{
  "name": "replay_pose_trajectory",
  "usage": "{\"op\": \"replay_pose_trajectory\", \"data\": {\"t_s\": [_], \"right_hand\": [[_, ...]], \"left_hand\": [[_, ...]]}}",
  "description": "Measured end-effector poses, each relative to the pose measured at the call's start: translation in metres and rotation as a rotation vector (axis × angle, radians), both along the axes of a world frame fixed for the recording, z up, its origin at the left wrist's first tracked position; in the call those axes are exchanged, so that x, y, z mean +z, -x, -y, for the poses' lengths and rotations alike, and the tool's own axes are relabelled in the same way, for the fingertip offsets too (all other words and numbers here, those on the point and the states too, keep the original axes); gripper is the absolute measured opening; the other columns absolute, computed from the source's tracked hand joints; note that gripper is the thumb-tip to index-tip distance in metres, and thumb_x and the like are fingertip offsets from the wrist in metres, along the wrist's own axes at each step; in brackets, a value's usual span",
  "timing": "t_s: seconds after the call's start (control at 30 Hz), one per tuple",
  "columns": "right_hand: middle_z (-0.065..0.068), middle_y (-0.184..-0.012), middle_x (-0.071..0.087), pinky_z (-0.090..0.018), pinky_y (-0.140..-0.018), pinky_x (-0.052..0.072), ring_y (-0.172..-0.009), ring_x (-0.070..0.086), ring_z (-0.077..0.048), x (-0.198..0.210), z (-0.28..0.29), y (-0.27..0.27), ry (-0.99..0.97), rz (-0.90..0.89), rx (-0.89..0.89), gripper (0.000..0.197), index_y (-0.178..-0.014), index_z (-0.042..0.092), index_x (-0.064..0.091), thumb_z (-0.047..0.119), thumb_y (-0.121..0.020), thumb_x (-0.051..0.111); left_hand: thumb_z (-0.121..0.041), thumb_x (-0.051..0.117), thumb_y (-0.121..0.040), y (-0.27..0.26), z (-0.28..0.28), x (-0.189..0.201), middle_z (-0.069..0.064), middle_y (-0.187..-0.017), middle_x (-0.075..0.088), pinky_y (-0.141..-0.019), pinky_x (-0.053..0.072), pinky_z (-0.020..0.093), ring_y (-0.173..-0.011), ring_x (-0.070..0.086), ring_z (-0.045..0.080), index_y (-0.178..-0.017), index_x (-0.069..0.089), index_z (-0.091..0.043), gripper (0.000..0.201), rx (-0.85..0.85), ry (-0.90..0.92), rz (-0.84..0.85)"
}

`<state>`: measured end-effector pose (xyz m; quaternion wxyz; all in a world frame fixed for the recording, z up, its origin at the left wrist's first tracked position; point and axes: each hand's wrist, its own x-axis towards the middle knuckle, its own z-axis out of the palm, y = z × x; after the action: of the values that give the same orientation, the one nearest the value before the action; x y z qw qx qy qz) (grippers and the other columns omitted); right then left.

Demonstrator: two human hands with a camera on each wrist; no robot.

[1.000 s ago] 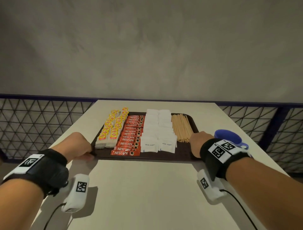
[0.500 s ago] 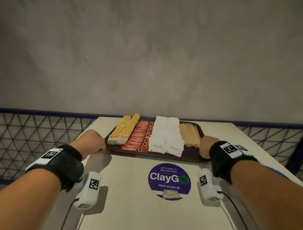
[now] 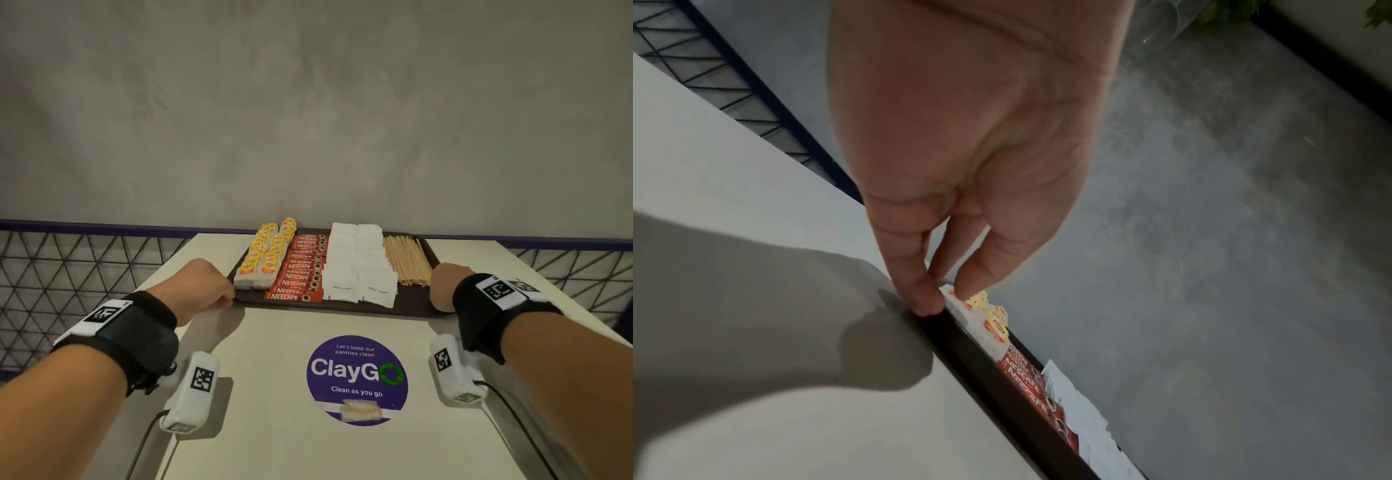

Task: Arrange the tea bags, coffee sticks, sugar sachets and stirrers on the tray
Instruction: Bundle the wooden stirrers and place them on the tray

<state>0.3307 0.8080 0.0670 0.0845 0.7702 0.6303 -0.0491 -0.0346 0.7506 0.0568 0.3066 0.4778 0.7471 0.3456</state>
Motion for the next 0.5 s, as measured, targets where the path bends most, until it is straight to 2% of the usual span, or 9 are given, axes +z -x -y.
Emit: {"op": "replay_pose_trajectory", "data": {"t_s": [0.07,0.13,0.17,0.2,0.27,0.3,0.37,0.43,0.5], "right_hand": [[-0.012,-0.137,0.060,-0.032,-0.106,0.048,-0.126,0.059,-0.026,0.000,0.002,-0.001,-0.006,0.007,0.025,0.037,-0.136,0.002,0.054,0.016,-0.102,0.054],[-0.012,-0.136,0.061,-0.032,-0.106,0.048,-0.125,0.060,-0.026,0.001,0.004,0.000,-0.020,-0.003,0.034,0.037,-0.135,0.002,0.055,0.016,-0.102,0.054],[-0.013,-0.136,0.061,-0.032,-0.106,0.048,-0.126,0.060,-0.026,0.001,0.004,0.001,-0.029,-0.015,0.041,0.037,-0.136,0.002,0.055,0.016,-0.102,0.054],[-0.013,-0.138,0.060,-0.032,-0.107,0.047,-0.127,0.059,-0.026,0.002,0.007,0.001,-0.025,-0.022,0.042,0.037,-0.137,0.002,0.054,0.017,-0.103,0.053],[-0.013,-0.137,0.060,-0.033,-0.102,0.050,-0.126,0.058,-0.027,0.005,0.012,0.000,-0.001,-0.094,0.039,0.037,-0.137,0.001,0.053,0.017,-0.104,0.051],[-0.014,-0.132,0.061,-0.033,-0.091,0.054,-0.121,0.060,-0.028,0.008,0.016,-0.001,0.009,-0.175,0.042,0.037,-0.136,0.000,0.055,0.014,-0.102,0.053],[-0.017,-0.124,0.063,-0.029,-0.066,0.049,-0.110,0.064,-0.031,0.022,0.026,-0.007,-0.036,-0.362,0.073,0.034,-0.129,0.000,0.061,0.008,-0.096,0.060],[-0.017,-0.122,0.066,-0.028,-0.060,0.047,-0.094,0.066,-0.028,0.046,0.038,-0.015,-0.094,-0.446,0.105,0.026,-0.116,0.005,0.065,0.006,-0.091,0.065],[-0.014,-0.107,0.070,-0.025,-0.056,0.052,-0.075,0.064,-0.020,0.076,0.056,-0.026,-0.094,-0.499,0.136,0.020,-0.109,0.003,0.065,0.000,-0.089,0.065]], "left_hand": [[0.011,0.063,-0.090,-0.001,0.005,0.002,0.019,-0.095,0.066,-0.077,0.062,0.032,-0.084,0.065,0.027,-0.092,0.064,0.005,0.006,0.006,0.006,-0.013],[0.012,0.065,-0.088,-0.004,0.008,0.006,0.018,-0.086,0.065,-0.055,0.056,0.020,-0.075,0.063,0.023,-0.091,0.066,0.011,0.003,0.020,0.020,-0.029],[0.012,0.065,-0.088,-0.003,0.007,0.007,0.018,-0.084,0.064,-0.049,0.053,0.018,-0.072,0.062,0.022,-0.093,0.067,0.013,0.005,0.029,0.028,-0.024],[0.011,0.066,-0.088,-0.004,0.008,0.008,0.019,-0.085,0.064,-0.048,0.052,0.018,-0.073,0.063,0.021,-0.095,0.067,0.013,0.007,0.037,0.035,-0.010],[0.009,0.066,-0.090,-0.004,0.011,0.013,0.021,-0.095,0.068,-0.059,0.058,0.021,-0.081,0.067,0.024,-0.099,0.066,0.012,0.010,0.030,0.067,0.019],[0.009,0.065,-0.090,-0.004,0.012,0.015,0.023,-0.103,0.069,-0.070,0.060,0.026,-0.089,0.069,0.027,-0.102,0.066,0.012,0.012,0.020,0.079,0.020],[0.006,0.066,-0.092,-0.004,0.015,0.025,0.023,-0.115,0.068,-0.083,0.059,0.035,-0.099,0.068,0.029,-0.107,0.065,0.010,0.016,0.013,0.070,-0.045],[0.001,0.068,-0.092,-0.005,0.024,0.043,0.020,-0.121,0.064,-0.093,0.056,0.041,-0.108,0.064,0.031,-0.116,0.062,0.002,0.025,0.021,0.025,-0.141],[-0.005,0.074,-0.090,-0.012,0.034,0.068,0.019,-0.128,0.063,-0.101,0.053,0.048,-0.114,0.062,0.036,-0.130,0.060,-0.003,0.043,-0.003,-0.026,-0.282]]}}
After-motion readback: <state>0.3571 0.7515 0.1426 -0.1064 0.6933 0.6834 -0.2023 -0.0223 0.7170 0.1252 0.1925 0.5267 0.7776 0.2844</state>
